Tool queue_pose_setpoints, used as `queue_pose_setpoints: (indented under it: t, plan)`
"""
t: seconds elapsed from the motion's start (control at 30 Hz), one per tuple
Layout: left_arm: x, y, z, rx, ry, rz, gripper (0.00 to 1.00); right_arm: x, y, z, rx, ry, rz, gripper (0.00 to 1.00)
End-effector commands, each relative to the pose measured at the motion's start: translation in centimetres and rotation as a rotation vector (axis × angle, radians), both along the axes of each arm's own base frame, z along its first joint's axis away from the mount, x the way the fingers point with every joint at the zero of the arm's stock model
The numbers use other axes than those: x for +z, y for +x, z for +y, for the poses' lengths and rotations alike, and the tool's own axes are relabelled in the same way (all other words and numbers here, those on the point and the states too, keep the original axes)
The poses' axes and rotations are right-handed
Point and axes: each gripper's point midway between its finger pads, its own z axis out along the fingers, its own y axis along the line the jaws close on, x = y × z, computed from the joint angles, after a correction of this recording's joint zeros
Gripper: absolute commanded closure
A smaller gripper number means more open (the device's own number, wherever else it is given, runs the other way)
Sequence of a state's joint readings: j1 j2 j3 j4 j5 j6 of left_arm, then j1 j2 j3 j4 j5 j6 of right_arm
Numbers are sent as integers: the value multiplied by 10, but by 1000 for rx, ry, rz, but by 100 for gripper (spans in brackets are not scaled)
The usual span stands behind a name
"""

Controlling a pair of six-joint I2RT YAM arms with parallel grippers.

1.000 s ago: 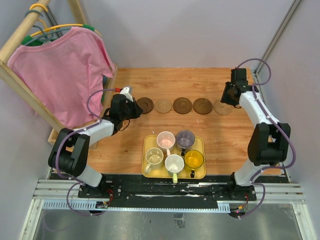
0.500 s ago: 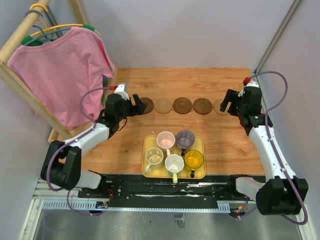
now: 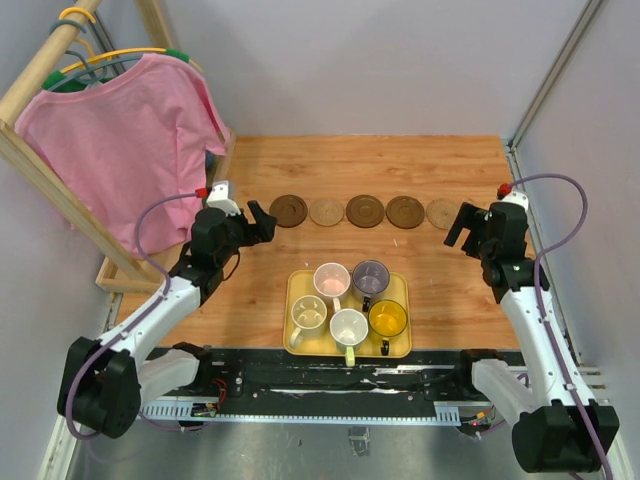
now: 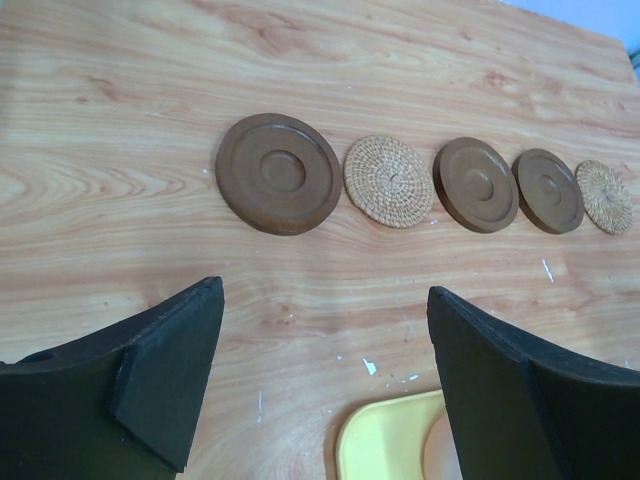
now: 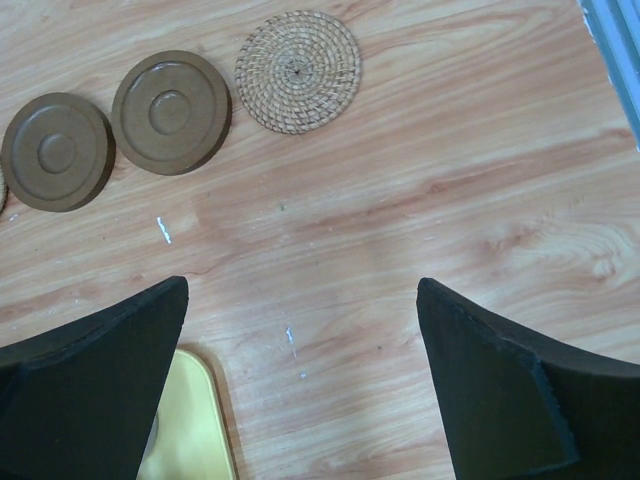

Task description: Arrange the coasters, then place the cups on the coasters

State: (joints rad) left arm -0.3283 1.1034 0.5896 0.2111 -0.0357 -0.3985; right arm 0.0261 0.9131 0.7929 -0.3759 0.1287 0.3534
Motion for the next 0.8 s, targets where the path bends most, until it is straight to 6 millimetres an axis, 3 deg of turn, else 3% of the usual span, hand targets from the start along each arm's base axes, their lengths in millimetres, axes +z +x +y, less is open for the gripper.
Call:
queue_pose_setpoints:
  t: [0.0, 0.2, 0.33, 0.57, 0.77]
  plan:
    - [4, -13, 16, 64, 13, -16, 13, -7, -17, -12, -70, -18, 26, 2]
    - [-1, -32, 25, 90, 5, -1, 13, -14, -35, -16, -103, -17, 53, 1]
    - [-8, -42, 29, 100, -9, 8, 12, -26, -43, -7, -74, 23, 103, 1]
    - [-22, -56, 25, 62, -34, 34, 9, -48, -70, 21, 4, 72, 193, 2]
    - [-32, -60, 19, 33, -47, 60, 7, -49, -84, 66, 182, 25, 208, 1]
